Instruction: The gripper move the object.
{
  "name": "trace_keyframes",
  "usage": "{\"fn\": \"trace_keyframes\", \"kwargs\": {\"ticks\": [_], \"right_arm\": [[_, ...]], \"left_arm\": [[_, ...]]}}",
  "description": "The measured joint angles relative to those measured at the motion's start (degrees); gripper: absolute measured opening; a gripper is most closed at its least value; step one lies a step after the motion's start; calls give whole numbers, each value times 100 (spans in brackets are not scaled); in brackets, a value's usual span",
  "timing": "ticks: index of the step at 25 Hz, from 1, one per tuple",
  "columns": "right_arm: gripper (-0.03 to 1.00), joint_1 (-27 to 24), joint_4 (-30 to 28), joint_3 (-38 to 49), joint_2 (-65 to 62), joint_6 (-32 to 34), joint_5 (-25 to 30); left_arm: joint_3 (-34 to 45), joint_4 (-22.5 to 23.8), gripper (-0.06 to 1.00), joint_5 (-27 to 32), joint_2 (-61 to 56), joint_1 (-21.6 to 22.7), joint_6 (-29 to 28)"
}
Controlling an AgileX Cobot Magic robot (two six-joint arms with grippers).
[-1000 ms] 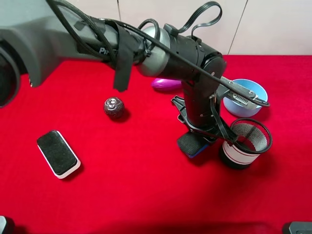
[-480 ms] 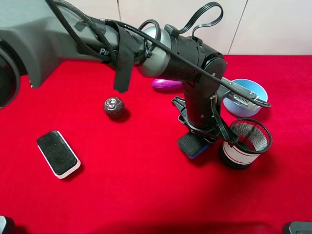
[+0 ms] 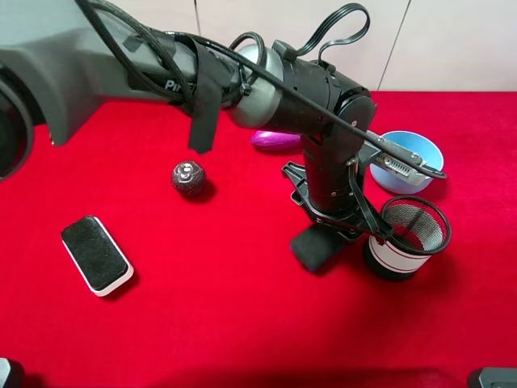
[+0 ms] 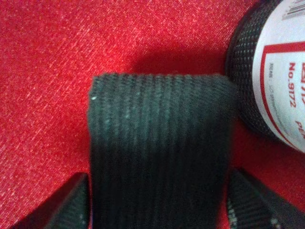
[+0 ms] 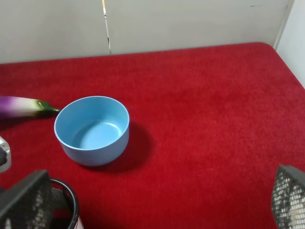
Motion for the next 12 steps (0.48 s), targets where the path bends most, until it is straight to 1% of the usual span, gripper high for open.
{"fn": "trace_keyframes", "kwargs": {"ticks": [3, 8, 12], "right_arm": [[69, 0, 0, 0, 0, 0, 0], [69, 0, 0, 0, 0, 0, 0], [69, 0, 0, 0, 0, 0, 0]], "left_arm": [[0, 0, 65, 43, 0, 0, -9], [0, 0, 69, 123, 0, 0, -15], [0, 0, 69, 257, -19, 0, -15]]}}
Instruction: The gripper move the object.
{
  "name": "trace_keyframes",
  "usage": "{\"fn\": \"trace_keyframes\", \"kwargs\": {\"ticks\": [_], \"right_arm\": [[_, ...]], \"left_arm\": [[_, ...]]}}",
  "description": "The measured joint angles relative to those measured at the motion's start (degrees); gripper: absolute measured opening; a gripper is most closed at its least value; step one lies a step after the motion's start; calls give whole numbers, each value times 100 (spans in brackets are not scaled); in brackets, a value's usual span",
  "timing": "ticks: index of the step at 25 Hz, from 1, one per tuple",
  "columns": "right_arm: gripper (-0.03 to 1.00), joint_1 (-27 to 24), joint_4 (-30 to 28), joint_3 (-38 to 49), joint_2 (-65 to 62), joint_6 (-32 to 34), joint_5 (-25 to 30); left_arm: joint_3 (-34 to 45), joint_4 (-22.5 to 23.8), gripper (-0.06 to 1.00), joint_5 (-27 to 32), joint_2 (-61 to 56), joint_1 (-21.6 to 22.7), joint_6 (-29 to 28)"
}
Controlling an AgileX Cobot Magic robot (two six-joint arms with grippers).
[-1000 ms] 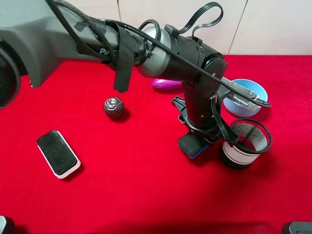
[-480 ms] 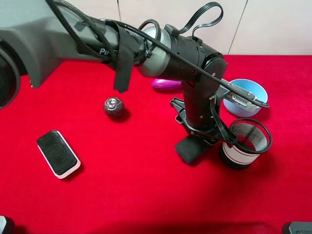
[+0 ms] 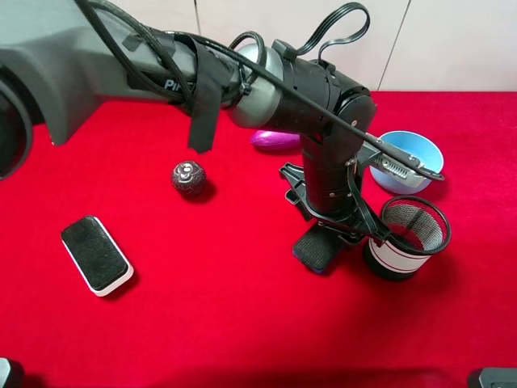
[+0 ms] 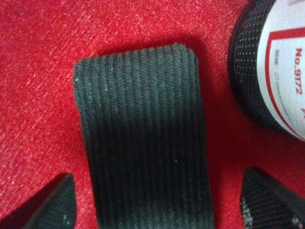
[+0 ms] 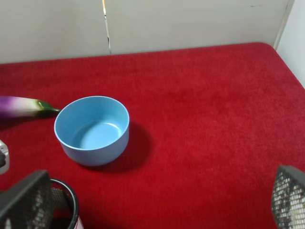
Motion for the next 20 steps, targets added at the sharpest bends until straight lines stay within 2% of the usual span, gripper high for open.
{"fn": "trace_keyframes", "kwargs": {"ticks": [9, 20], "right_arm": [[69, 0, 0, 0, 0, 0, 0], [69, 0, 0, 0, 0, 0, 0]], "left_arm": [[-6, 0, 72, 469, -331, 0, -7], [-11, 22, 97, 1018, -831, 0, 11]]}}
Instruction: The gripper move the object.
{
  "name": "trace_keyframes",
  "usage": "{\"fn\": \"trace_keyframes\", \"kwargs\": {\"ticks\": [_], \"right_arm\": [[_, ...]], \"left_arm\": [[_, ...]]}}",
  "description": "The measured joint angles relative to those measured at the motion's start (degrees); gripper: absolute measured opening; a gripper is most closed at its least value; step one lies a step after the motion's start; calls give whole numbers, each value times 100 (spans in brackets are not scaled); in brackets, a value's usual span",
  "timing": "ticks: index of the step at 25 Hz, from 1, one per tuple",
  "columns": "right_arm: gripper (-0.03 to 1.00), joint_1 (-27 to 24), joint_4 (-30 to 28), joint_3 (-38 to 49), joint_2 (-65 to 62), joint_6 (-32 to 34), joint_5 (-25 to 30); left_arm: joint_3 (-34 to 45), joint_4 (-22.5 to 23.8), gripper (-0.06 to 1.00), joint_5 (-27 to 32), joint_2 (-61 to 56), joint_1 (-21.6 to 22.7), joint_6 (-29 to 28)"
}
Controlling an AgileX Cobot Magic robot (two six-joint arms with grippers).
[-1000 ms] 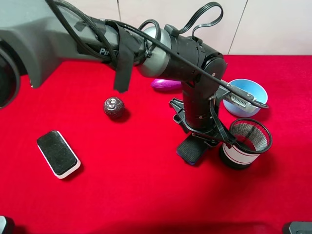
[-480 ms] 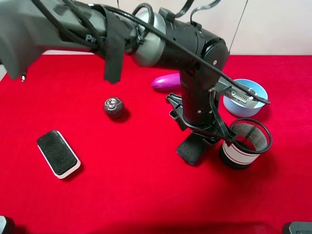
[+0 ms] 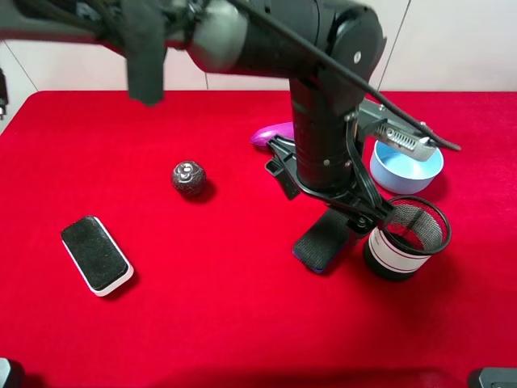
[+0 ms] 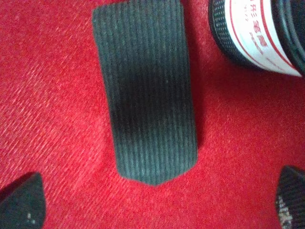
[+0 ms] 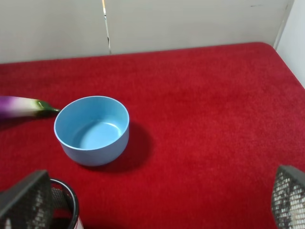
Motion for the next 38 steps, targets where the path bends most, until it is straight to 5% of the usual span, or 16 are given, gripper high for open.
{"fn": "trace_keyframes", "kwargs": {"ticks": [17, 27, 38], "right_arm": [[69, 0, 0, 0, 0, 0, 0], [69, 0, 0, 0, 0, 0, 0], [69, 0, 0, 0, 0, 0, 0]], "left_arm": [[-29, 130, 99, 1463, -1375, 145, 390], [-29, 63, 99, 1491, -2487, 547, 1177], [626, 600, 99, 1497, -3937, 641, 1147]]}}
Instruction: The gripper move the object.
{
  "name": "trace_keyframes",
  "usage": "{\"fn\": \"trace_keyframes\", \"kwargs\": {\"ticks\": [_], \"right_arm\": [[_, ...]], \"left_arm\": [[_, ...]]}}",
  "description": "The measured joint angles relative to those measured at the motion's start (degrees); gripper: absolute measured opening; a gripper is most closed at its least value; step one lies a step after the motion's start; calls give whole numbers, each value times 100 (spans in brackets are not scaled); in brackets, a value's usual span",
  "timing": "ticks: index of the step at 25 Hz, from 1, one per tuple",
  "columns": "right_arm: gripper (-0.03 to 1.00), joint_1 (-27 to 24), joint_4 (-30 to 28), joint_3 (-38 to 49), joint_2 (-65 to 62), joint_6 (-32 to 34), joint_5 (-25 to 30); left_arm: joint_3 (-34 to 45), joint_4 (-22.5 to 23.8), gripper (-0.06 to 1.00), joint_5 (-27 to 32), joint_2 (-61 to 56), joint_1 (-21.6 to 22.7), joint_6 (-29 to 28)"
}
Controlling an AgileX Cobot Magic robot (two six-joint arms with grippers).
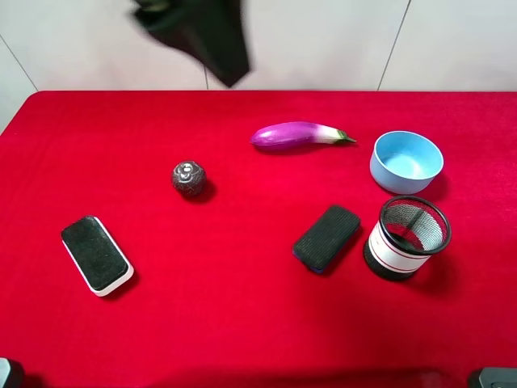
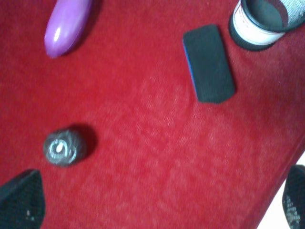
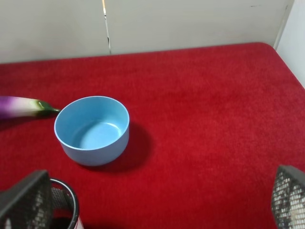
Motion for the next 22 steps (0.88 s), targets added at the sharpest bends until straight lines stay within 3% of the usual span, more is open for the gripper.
{"fn": "trace_keyframes", "kwargs": {"ticks": [8, 22], "right_arm": [[69, 0, 0, 0, 0, 0, 0], [69, 0, 0, 0, 0, 0, 0]], "left_arm": [[1238, 86, 99, 4, -1552, 237, -14], [2745, 276, 99, -1, -3900, 356, -3]]}}
